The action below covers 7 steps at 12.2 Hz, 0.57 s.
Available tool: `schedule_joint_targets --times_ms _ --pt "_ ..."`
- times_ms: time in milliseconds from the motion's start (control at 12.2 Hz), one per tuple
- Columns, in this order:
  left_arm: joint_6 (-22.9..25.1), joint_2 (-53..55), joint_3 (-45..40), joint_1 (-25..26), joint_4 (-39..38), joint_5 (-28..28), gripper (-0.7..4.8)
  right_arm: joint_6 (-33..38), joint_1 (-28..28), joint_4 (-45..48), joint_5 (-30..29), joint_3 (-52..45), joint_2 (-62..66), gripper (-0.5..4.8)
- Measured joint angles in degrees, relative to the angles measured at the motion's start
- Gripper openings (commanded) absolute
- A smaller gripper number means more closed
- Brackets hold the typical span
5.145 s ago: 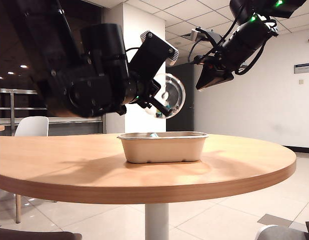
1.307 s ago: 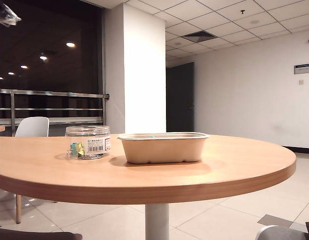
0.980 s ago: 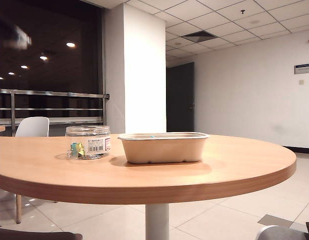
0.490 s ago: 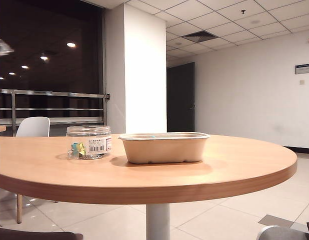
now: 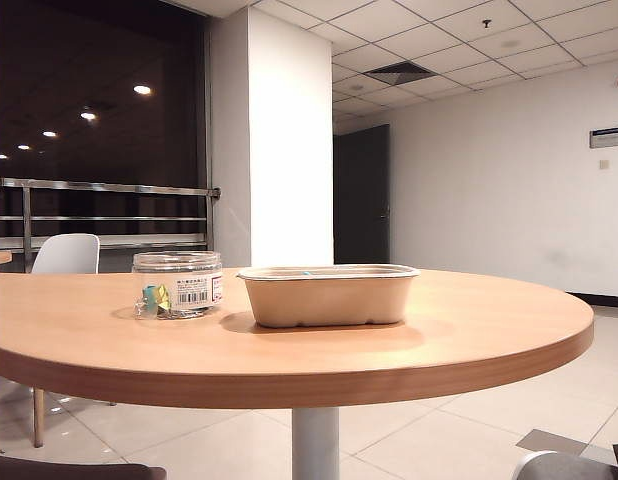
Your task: Pick up the box filled with clips, pour some clips from it into the rectangular paper box, and then put the clip box back on the table.
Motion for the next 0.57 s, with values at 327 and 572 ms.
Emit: schedule_joint_targets --times_ms 327,572 --pt "3.2 0.0 -1.0 0.8 -1.4 -1.1 0.24 0.0 0.0 0.0 0.0 -0.1 0.0 0.14" --pt "3.3 0.0 -1.0 0.7 -1.4 -1.6 0.24 0.0 0.0 0.0 0.0 -0.1 0.0 0.14"
